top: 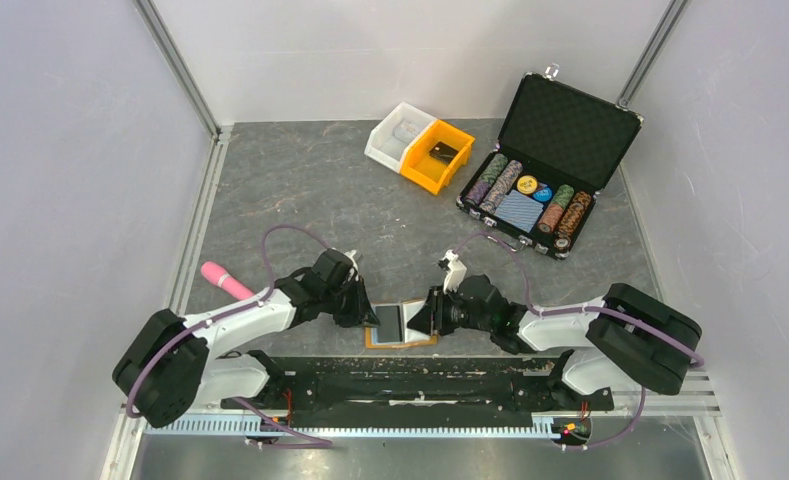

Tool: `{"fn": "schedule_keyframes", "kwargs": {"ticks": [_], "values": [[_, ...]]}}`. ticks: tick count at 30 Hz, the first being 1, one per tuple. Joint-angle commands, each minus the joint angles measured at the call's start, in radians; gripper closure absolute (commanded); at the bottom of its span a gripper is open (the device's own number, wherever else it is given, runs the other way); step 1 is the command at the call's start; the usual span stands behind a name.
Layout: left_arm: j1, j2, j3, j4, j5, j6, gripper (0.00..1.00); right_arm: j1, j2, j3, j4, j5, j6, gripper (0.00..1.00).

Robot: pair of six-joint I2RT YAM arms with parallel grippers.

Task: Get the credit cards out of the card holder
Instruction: Remove the credit card from the card holder.

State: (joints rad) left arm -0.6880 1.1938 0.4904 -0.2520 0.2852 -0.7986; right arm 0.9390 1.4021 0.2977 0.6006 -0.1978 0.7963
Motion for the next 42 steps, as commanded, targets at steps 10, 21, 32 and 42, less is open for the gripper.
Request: {"fn": "schedule_keyframes", "kwargs": {"ticks": [10, 21, 32, 42], "values": [[-0.004, 0.043, -0.043, 0.065, -0.025, 0.016, 0.83, -0.001, 0.07, 0.047, 0.089, -0.056, 0.009, 0.73], [-0.004, 0.038, -0.054, 0.069, -0.009, 0.016, 0.82, 0.003, 0.118, 0.104, 0.02, 0.001, 0.017, 0.7], [-0.005, 0.03, -0.049, 0.071, -0.004, 0.029, 0.8, 0.015, 0.154, 0.155, -0.069, 0.029, -0.006, 0.71], [-0.005, 0.053, -0.047, 0.072, -0.003, 0.032, 0.86, 0.022, 0.173, 0.161, -0.048, 0.009, 0.003, 0.7]]}}
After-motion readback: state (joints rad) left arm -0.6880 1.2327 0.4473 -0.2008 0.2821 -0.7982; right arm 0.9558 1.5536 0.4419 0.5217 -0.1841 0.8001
